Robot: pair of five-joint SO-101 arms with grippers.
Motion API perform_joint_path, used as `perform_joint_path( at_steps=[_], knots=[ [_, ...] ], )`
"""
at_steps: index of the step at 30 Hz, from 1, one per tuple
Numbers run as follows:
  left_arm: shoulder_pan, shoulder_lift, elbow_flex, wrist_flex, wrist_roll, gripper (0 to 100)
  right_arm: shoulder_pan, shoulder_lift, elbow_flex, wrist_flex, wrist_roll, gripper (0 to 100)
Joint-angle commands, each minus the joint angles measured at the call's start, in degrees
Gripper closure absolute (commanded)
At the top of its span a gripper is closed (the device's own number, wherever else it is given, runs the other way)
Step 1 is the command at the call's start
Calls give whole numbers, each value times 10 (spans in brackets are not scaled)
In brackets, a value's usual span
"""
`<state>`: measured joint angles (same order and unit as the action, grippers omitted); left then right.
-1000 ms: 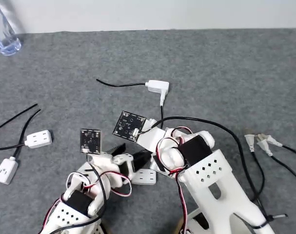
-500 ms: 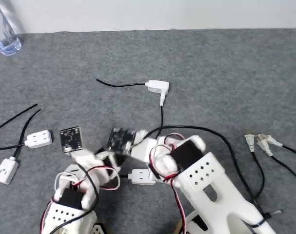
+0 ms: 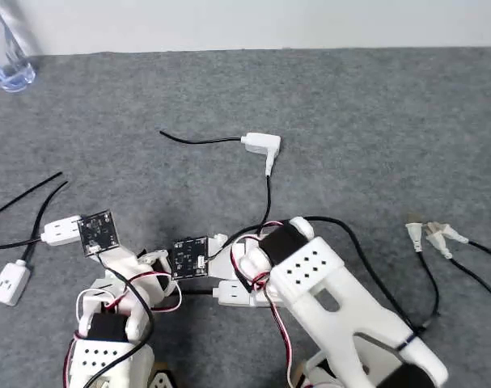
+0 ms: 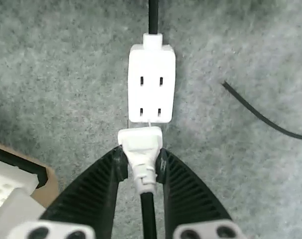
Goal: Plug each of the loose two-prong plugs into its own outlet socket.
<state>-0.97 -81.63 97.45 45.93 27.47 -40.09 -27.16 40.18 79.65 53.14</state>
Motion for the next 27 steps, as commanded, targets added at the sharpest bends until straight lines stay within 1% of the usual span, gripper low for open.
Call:
perform_joint_path(
  at_steps=[1, 11, 17, 20, 27],
  knots=[
    [4, -4, -17, 4, -4, 683, -5, 7, -4, -23, 8, 991],
    [4, -4, -17, 4, -4, 683, -3, 44, -4, -45, 9, 991],
    [4, -4, -17, 4, -4, 683, 33, 44, -4, -51, 29, 991],
    [4, -4, -17, 4, -4, 683, 36, 46, 1, -52, 33, 990],
    [4, -4, -17, 4, -4, 683, 35, 46, 43, -94, 33, 990]
  ],
)
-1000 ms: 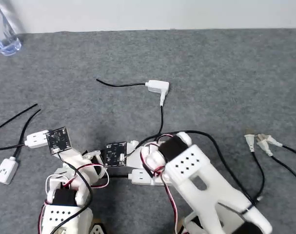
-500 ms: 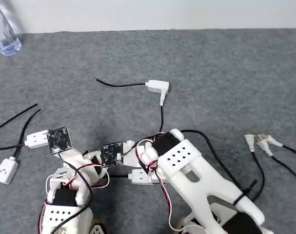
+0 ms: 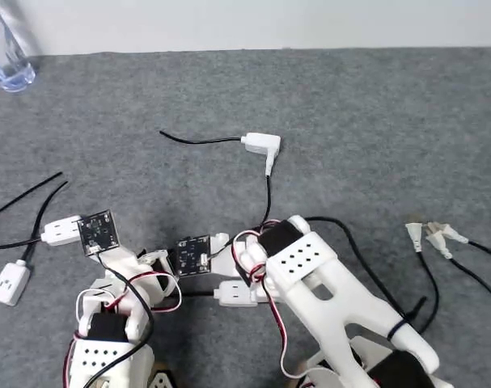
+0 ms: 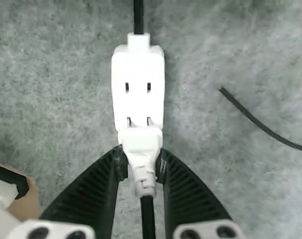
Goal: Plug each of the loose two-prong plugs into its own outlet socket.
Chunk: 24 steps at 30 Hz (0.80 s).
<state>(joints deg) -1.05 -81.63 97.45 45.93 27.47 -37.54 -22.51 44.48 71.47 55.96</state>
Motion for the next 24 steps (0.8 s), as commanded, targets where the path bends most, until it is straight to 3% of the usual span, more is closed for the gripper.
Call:
perform_joint_path(
  at_steps=[1, 18, 24],
  knots=[
    [5, -4, -17, 4, -4, 683, 8, 0, 1, -12, 4, 990],
    [5, -4, -17, 4, -4, 683, -58, 1, 36, -56, -32, 990],
    [5, -4, -17, 4, -4, 683, -59, 79, 48, -102, -32, 990]
  ],
)
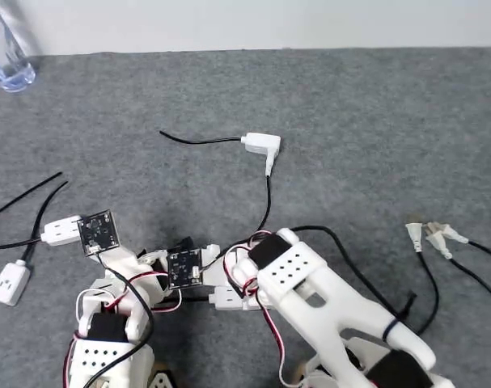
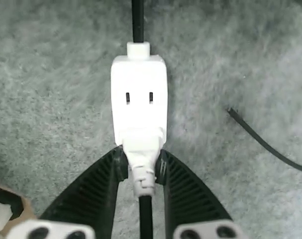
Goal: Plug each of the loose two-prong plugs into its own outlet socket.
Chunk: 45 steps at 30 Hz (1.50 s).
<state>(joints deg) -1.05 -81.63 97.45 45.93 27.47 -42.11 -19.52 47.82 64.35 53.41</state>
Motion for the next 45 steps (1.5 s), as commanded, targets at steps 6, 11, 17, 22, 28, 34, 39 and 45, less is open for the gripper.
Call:
perform_joint_path(
  at_steps=[6, 11, 17, 22, 28, 34, 39, 45],
  knots=[
    [5, -4, -17, 4, -4, 683, -15, 102, 9, -52, -6, 990],
    [5, -4, -17, 4, -4, 683, -24, 76, 9, -48, -9, 990],
    [5, -4, -17, 4, -4, 683, -25, 29, 9, -19, -11, 939],
    [5, -4, -17, 4, -4, 683, -25, -34, 9, 6, -25, 821],
    [5, -4, -17, 4, -4, 683, -23, -105, 7, 34, -25, 816],
    [5, -4, -17, 4, -4, 683, -22, -185, -8, 92, -25, 816],
    [6, -4, -17, -1, -6, 683, -21, -256, -76, 193, -46, 816],
    [1, -4, -18, -87, -7, 683, 84, -348, -98, 209, -138, 818]
  ],
)
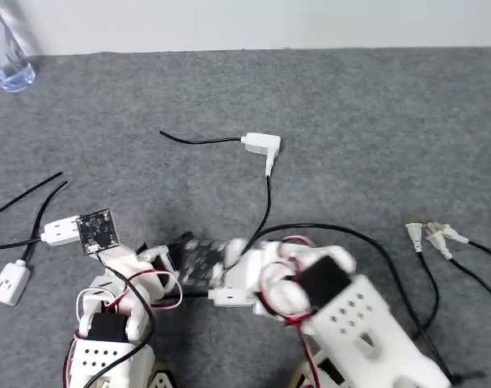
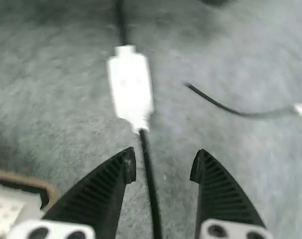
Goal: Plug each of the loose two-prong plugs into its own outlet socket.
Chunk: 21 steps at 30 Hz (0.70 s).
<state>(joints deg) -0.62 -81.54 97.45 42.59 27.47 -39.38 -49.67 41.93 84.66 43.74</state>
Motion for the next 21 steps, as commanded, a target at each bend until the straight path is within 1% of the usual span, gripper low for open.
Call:
perform_joint_path(
  at_steps=[1, 3, 4, 6, 8, 10, 11, 14, 18, 21],
  knots=[
    [-4, -4, -22, -52, -7, 682, 82, -64, -43, 6, -62, 818],
    [-5, -4, -34, -25, -20, 682, 138, -102, -47, 6, -117, 818],
    [-7, -4, -47, 6, -41, 682, 169, -120, -47, 6, -150, 818],
    [-33, -4, -94, 83, -105, 682, 233, -145, -30, 7, -208, 818],
    [-66, -1, -131, 145, -171, 682, 313, -163, -11, -11, -209, 818],
    [-89, -4, -127, 149, -205, 682, 386, -164, 4, -33, -206, 818],
    [-98, -4, -121, 142, -224, 682, 408, -164, 13, -47, -202, 818],
    [-115, -4, -118, 120, -314, 682, 446, -164, 41, -81, -202, 818],
    [-120, -4, -126, 103, -434, 683, 451, -164, 54, -94, -207, 818],
    [-120, -4, -132, 114, -488, 683, 451, -163, 24, -116, -207, 816]
  ],
)
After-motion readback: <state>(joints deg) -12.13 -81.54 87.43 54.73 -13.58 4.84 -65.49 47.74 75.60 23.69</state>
